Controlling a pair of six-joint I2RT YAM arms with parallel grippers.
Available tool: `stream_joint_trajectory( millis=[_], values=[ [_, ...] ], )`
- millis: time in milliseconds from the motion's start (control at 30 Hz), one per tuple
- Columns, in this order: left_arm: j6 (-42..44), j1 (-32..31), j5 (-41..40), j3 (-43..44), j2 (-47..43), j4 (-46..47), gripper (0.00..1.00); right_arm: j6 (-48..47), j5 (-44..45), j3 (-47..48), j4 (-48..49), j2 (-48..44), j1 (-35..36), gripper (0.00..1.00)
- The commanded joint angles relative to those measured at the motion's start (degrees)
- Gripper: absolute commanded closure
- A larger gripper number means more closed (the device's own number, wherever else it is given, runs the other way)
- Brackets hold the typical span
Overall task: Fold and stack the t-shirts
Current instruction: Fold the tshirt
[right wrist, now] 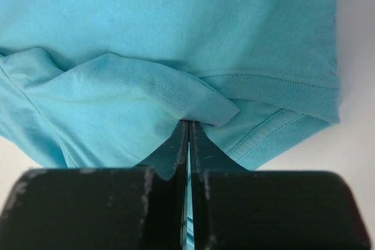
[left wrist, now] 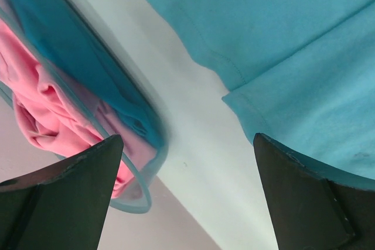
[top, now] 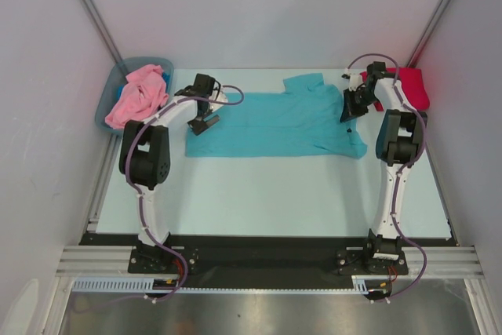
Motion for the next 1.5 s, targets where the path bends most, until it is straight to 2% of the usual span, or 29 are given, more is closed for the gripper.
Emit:
stream_joint_trajectory(
  millis=[0, 467, 1067, 1467],
  values=[
    [-8.0, 1.2, -0.2, -0.4, -4.8, 4.0, 0.00, -0.3, -0.1, 1.8, 0.0, -3.8, 0.9, 1.00],
    [-8.5, -0.9, 0.0, -0.1, -4.1, 4.3, 0.00, -2.0, 3.9, 1.0, -0.1, -10.5, 4.8, 1.00],
    [-8.2, -3.4, -0.5, -0.7, -4.1, 4.4, 0.00, -3.7, 7.6, 5.2, 0.0, -12.1, 5.2, 1.00],
    [-8.0, -4.7, -0.8, -2.2, -4.8, 4.4, 0.00, -4.3, 7.3, 8.0, 1.3, -11.2, 7.8, 1.00]
  ],
)
